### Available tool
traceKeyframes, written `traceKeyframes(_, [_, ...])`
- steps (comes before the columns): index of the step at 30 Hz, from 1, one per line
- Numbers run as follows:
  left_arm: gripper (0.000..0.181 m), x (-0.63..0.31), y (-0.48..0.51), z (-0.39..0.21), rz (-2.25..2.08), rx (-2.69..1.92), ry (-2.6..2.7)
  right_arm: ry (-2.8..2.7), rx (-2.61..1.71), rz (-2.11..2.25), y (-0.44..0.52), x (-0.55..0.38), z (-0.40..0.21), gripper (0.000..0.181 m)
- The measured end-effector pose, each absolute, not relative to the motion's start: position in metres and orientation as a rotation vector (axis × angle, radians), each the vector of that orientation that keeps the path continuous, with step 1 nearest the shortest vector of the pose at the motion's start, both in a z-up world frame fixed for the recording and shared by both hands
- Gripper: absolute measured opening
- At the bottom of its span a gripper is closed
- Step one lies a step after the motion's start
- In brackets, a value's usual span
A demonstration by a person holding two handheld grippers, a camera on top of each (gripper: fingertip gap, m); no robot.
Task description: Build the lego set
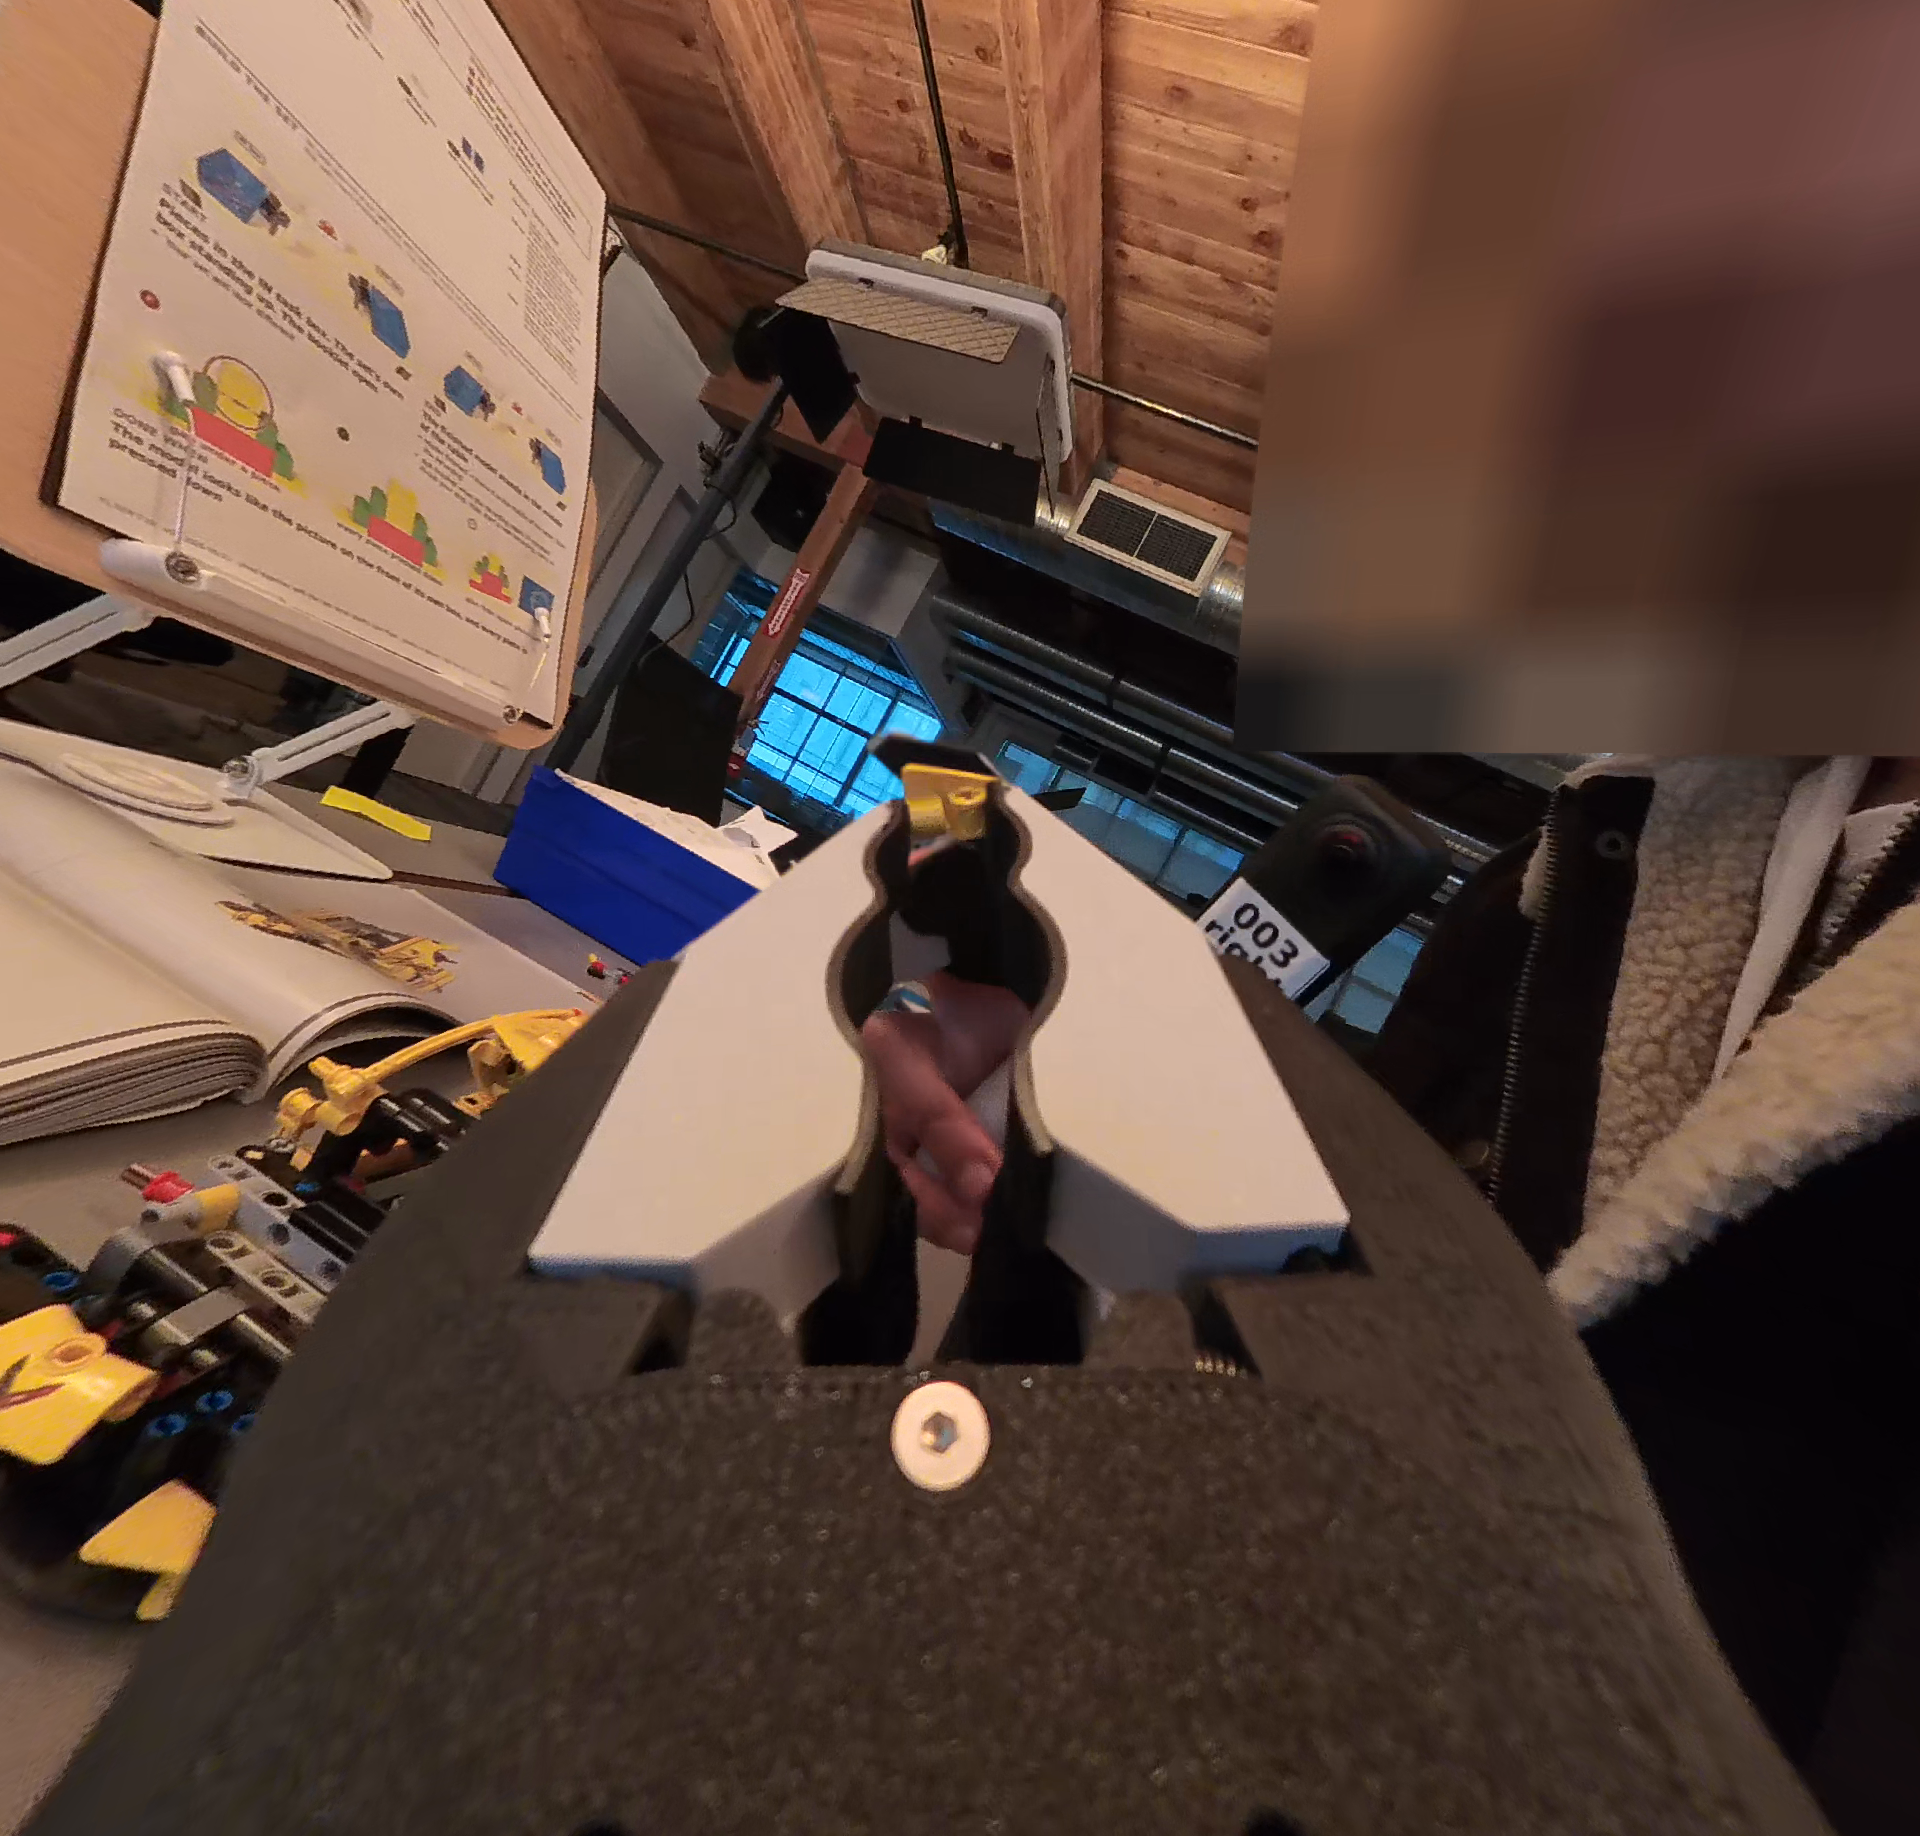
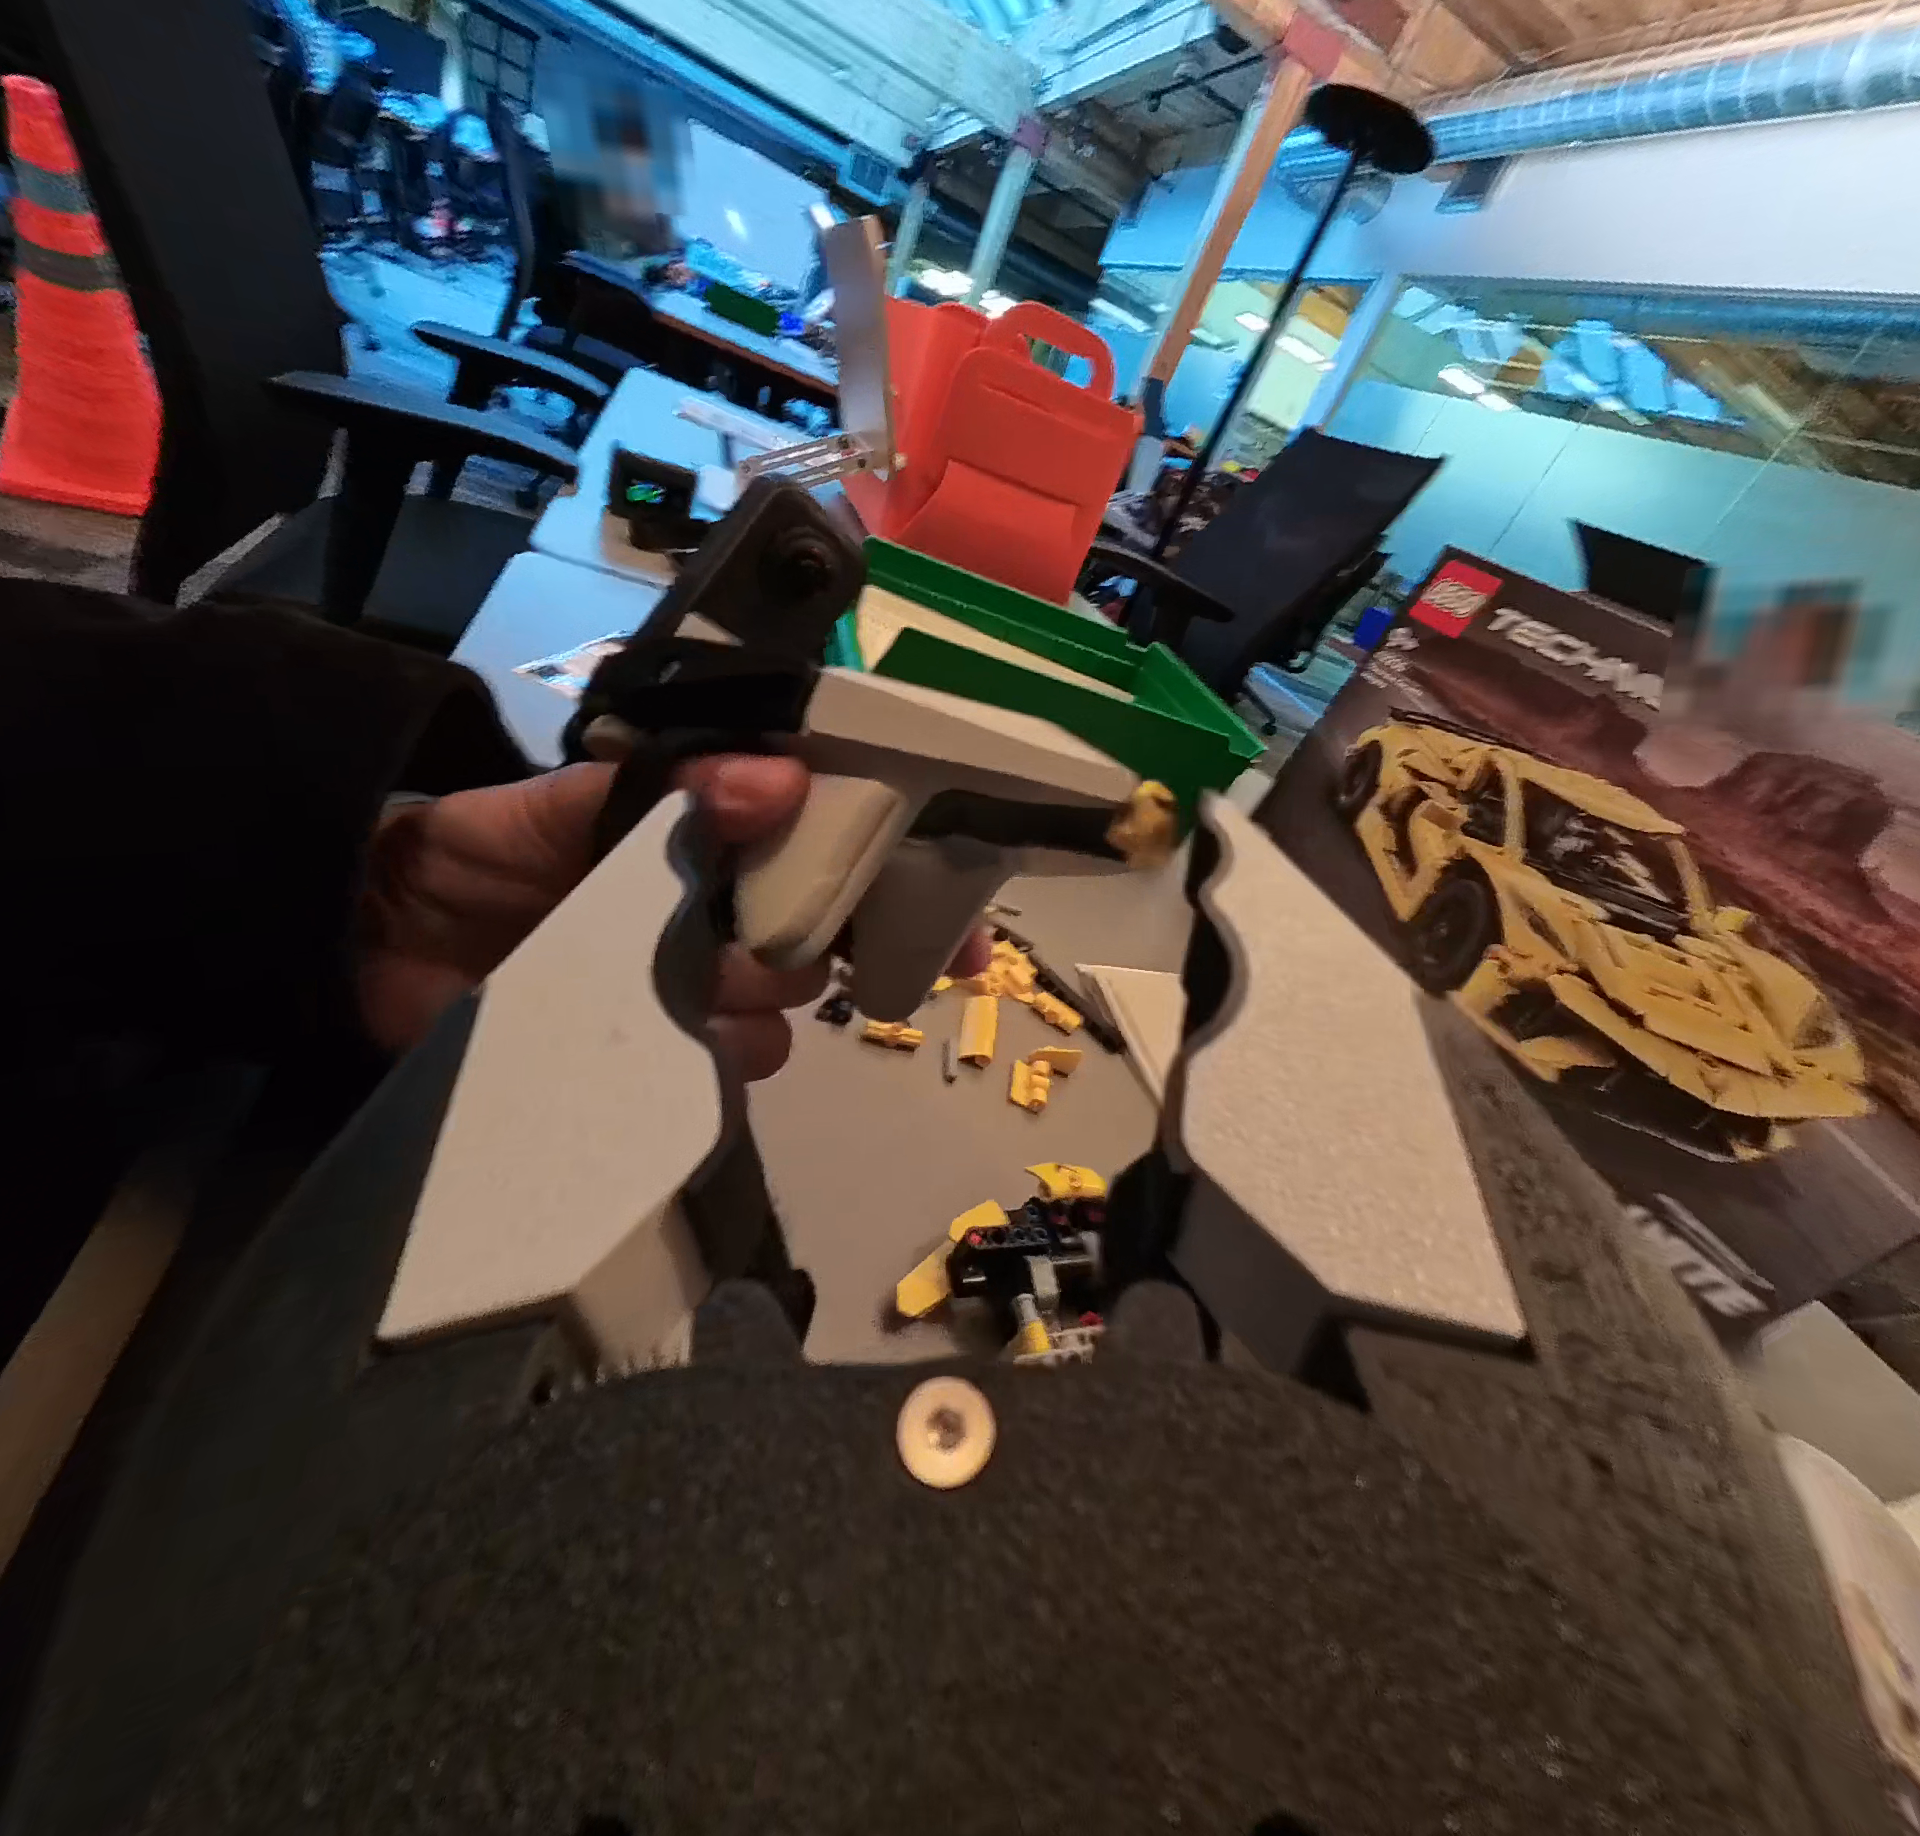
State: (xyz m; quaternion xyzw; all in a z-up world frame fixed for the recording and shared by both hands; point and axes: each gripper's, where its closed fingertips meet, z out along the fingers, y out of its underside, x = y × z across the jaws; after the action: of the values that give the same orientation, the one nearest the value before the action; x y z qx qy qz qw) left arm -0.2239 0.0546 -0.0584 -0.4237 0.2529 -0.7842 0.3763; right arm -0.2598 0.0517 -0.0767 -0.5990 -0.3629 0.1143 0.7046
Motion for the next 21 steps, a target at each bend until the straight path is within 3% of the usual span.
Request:
traceKeyframes(1, [0.014, -0.224, 0.055, -0.059, -2.005, -1.090, 0.649, -0.822, -1.338, 0.273, 0.050, -0.263, -0.080, 0.093])
traceKeyframes(19, [0.014, -0.222, 0.052, -0.063, -2.062, -1.126, 0.673, -0.854, -1.299, 0.196, 0.049, -0.253, -0.074, 0.073])
traceKeyframes(21, [0.014, -0.222, 0.051, -0.062, -2.058, -1.116, 0.676, -0.818, -1.286, 0.194, 0.051, -0.249, -0.069, 0.078])
